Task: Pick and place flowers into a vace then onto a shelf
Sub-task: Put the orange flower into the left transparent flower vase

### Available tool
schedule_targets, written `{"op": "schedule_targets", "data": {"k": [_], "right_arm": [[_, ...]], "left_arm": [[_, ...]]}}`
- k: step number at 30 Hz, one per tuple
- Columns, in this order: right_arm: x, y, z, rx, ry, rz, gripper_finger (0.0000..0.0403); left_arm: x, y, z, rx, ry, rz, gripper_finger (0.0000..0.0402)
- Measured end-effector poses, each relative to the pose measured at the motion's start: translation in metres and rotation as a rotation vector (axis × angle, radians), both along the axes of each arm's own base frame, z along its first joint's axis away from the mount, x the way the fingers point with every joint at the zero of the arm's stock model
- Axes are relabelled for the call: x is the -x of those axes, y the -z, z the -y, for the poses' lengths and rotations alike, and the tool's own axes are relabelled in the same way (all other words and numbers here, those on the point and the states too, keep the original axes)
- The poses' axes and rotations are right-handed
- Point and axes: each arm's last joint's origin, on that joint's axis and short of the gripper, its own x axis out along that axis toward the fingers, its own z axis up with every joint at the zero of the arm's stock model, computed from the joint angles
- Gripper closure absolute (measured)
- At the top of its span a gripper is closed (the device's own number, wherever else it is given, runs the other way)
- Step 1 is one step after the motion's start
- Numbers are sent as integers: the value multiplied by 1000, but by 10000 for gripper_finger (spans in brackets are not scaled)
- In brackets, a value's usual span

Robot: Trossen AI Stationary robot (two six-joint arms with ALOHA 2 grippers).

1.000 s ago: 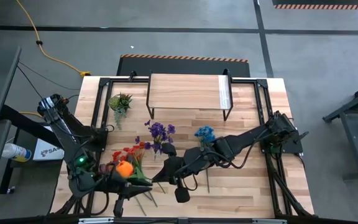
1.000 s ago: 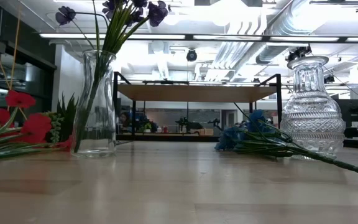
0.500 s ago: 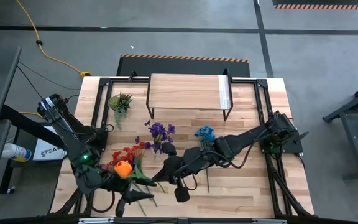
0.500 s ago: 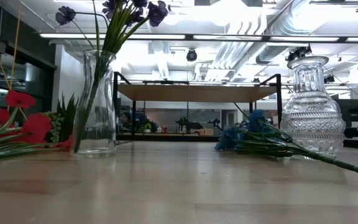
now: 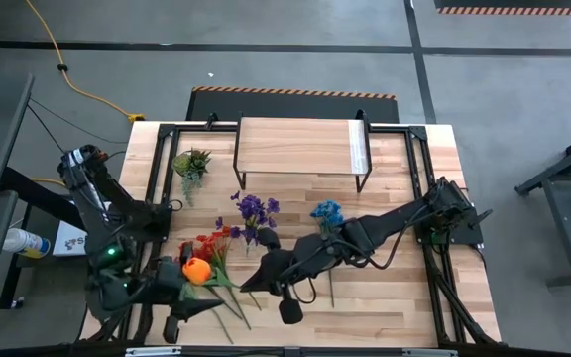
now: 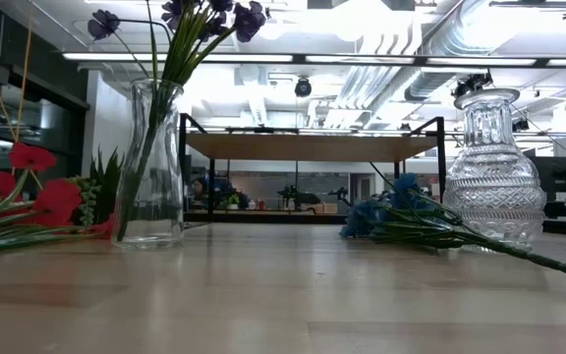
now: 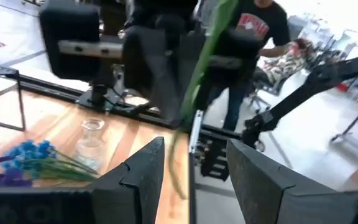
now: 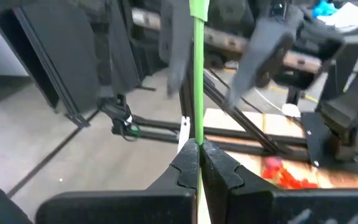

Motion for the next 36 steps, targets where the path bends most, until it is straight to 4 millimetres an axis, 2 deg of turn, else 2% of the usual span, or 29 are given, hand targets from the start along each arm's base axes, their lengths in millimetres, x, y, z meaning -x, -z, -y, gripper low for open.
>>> {"op": "schedule_targets", "data": {"k": [10, 18, 36], "right_arm": [[0, -2, -1, -13, -19, 19, 403], [0, 1, 0, 6, -2, -11, 403], [0, 2, 1, 13, 18, -20, 403]], "left_arm": [[-7, 0, -6, -7, -38, -2, 192], [-21, -1, -16, 13, -23, -4, 192], [-21, -5, -15, 9, 3, 21, 192]]}}
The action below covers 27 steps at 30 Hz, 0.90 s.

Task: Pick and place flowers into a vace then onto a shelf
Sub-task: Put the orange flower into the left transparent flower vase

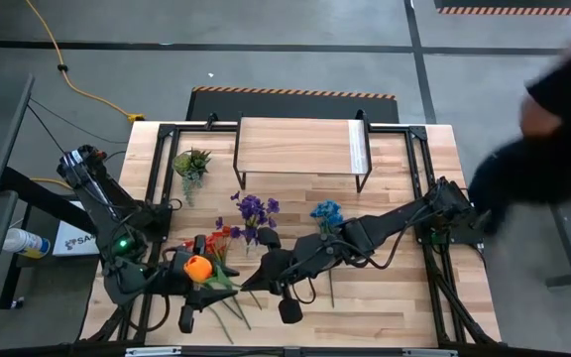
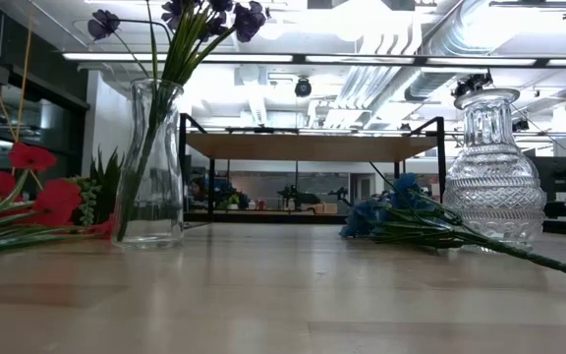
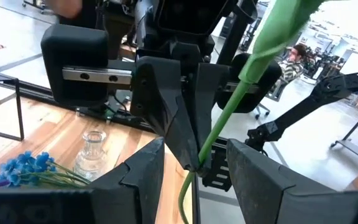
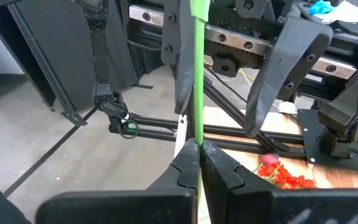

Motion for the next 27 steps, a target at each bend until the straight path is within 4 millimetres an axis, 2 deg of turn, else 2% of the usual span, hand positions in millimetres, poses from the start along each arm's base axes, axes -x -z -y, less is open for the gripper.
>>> {"op": "schedule_targets", "data": {"k": [27], "right_arm": [[-2, 0, 4, 3, 20, 6, 403]], "left_arm": [[0, -5, 0, 16, -3, 34, 192]]}}
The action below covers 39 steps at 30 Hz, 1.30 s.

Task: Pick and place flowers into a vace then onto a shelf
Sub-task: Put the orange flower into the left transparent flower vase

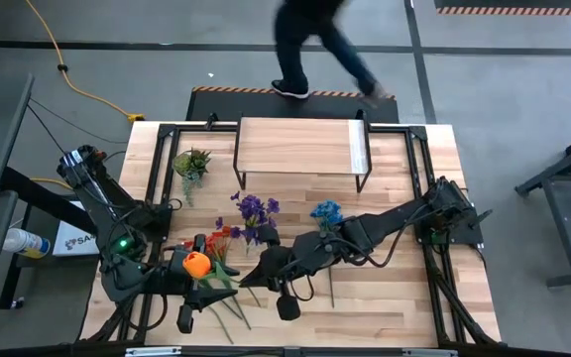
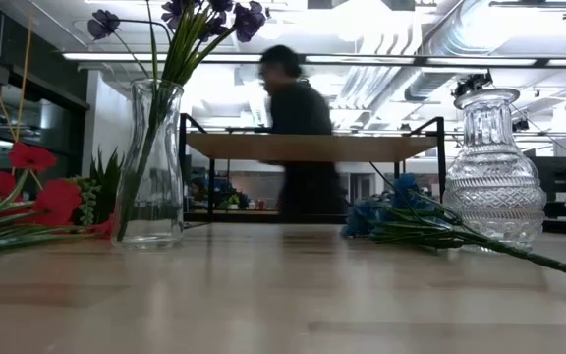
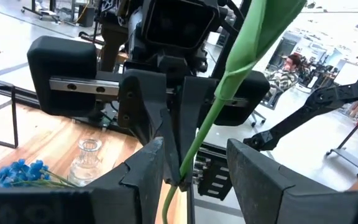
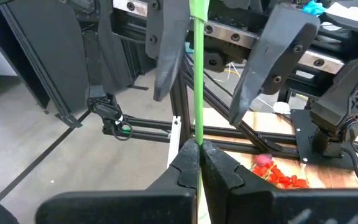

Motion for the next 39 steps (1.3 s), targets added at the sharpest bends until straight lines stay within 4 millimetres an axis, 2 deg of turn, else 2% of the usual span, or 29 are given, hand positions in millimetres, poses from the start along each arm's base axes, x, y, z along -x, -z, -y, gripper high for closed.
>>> {"op": "schedule_targets", "data": {"k": [12, 27, 31, 39], "right_arm": [[-1, 1, 2, 5, 8, -8, 403], [-1, 3, 3, 12, 15, -25, 403], [-1, 3, 3, 12, 17, -25, 403], [-1, 3, 3, 11, 20, -27, 403]], "left_arm": [[-19, 1, -15, 4, 29, -11, 192], [-9, 1, -16, 22, 59, -48, 194], [-9, 1, -16, 20, 44, -47, 221], [-9, 2, -16, 12, 44, -52, 324]]}}
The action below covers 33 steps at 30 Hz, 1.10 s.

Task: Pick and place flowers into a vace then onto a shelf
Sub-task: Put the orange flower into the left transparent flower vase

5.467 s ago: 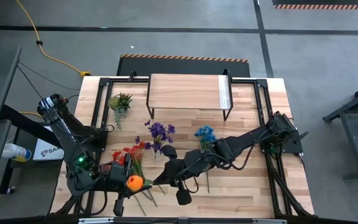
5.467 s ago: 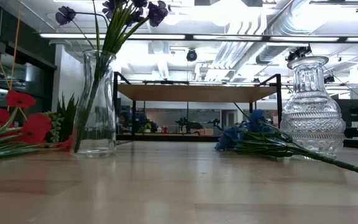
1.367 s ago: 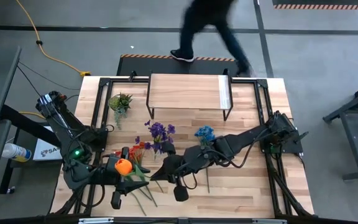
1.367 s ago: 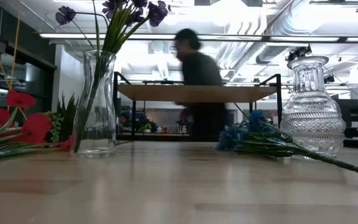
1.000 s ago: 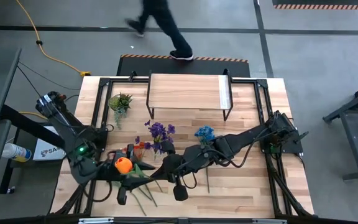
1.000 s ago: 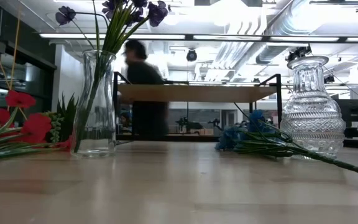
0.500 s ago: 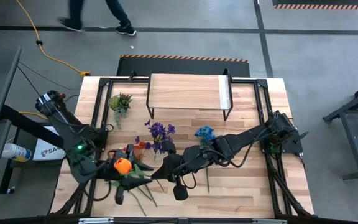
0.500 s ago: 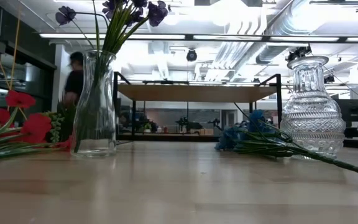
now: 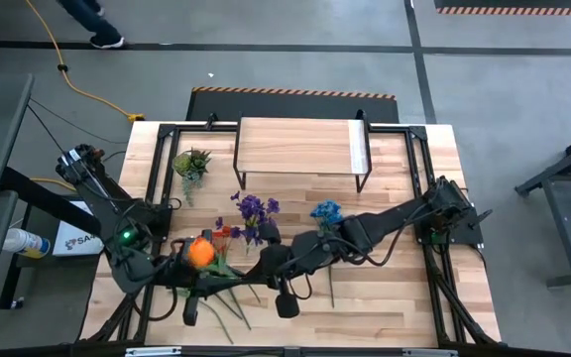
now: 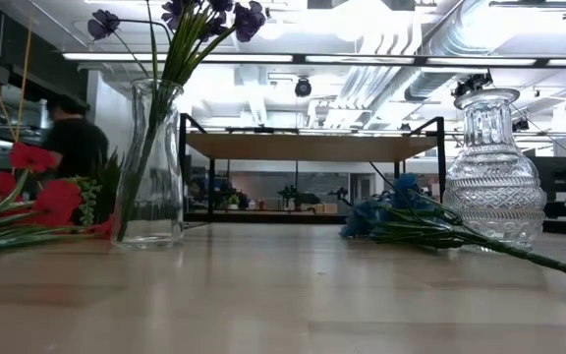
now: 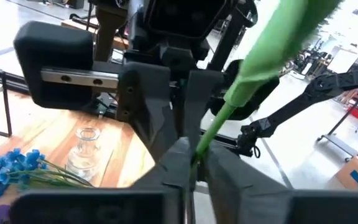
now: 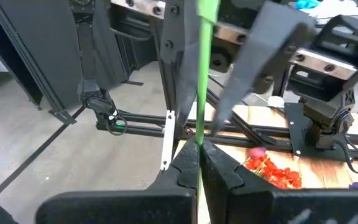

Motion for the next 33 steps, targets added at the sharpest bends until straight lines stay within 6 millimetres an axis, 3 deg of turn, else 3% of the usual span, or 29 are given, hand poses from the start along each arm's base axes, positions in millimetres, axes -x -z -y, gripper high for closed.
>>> {"op": "schedule_targets", "data": {"k": [4, 20, 33], "right_arm": [[0, 0, 0, -2, 0, -1, 403], [-1, 0, 2, -52, -5, -18, 399], [-2, 1, 4, -117, -103, -53, 334]], "left_arm": [[0, 0, 0, -8, 1, 0, 377], [0, 0, 0, -26, -2, 0, 377], [1, 4, 0, -23, 0, -28, 377]]}}
